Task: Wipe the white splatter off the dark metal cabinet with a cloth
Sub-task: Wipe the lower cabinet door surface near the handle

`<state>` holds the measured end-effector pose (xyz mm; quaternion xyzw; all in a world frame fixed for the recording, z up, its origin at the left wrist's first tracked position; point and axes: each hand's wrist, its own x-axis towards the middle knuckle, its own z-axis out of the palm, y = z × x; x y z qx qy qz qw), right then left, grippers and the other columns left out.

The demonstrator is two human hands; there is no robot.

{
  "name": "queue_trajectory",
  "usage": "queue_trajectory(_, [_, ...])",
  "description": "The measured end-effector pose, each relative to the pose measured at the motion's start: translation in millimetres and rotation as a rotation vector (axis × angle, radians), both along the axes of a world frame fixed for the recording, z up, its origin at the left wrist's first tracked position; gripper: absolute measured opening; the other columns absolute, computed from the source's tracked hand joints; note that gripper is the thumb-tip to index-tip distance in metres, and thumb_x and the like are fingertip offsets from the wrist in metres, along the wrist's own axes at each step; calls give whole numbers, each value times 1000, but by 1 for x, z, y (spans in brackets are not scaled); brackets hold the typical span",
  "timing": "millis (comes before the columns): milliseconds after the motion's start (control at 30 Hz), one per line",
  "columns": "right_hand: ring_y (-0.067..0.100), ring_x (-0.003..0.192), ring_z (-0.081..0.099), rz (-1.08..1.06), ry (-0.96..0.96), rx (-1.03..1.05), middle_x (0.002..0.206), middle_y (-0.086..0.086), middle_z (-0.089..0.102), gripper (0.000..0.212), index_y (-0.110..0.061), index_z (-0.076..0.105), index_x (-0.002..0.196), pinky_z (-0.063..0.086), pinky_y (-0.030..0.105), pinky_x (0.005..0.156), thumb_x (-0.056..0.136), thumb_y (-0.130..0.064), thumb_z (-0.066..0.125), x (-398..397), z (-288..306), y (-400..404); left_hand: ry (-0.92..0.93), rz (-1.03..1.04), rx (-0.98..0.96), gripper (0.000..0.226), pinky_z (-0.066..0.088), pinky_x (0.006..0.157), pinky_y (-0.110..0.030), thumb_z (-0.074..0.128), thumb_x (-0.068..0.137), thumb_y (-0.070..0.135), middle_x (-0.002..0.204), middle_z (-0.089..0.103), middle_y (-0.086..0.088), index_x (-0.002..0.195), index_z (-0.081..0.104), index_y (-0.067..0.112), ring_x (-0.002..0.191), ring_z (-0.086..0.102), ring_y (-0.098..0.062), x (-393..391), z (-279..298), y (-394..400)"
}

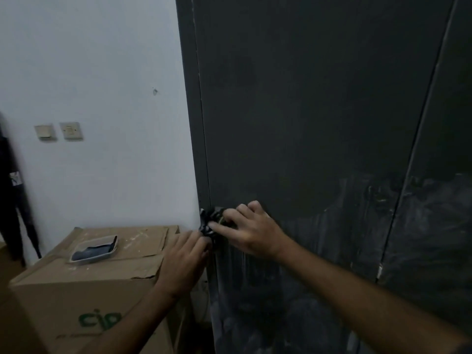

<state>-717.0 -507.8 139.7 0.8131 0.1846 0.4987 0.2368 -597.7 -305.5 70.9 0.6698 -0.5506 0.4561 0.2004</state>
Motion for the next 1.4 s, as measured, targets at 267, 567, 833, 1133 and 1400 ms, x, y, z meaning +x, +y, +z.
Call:
queue_trajectory(267, [29,87,56,-52,-342,470,112,4,50,40,-26,68,134,38,40,74,94,-21,69,-5,24,-3,-294,25,388,61,25,124,-50,47,97,27,163,42,-11,156,41,11,151,37,-30,17,-39,11])
queue_trajectory(567, [31,87,57,-98,-251,268,108,11,60,41,-28,59,132,37,42,77,91,-24,67,-41,47,-59,-349,60,433,60,27,120,-57,29,112,35,170,31,-5,166,19,14,155,31,-30,29,-35,14])
queue_trajectory(833, [30,91,56,-141,35,61,120,6,49,52,-32,57,133,39,41,77,82,-27,64,-64,-23,-68,-353,126,400,68,24,122,-59,43,99,32,169,32,-8,163,29,12,154,33,-30,18,-37,13])
queue_trajectory(1133, [36,106,52,-232,-170,396,125,13,53,47,-28,62,129,45,46,86,85,-11,60,-68,-30,-39,-307,107,359,71,14,129,-51,47,93,21,169,30,-15,160,32,5,159,19,-33,3,-39,9])
queue_trajectory(1400, [38,111,53,-348,-540,799,125,15,58,46,-21,70,120,43,46,93,81,0,59,-115,56,-100,-306,-64,466,74,14,129,-48,58,99,34,170,23,-14,162,28,11,160,15,-32,-33,-24,-44])
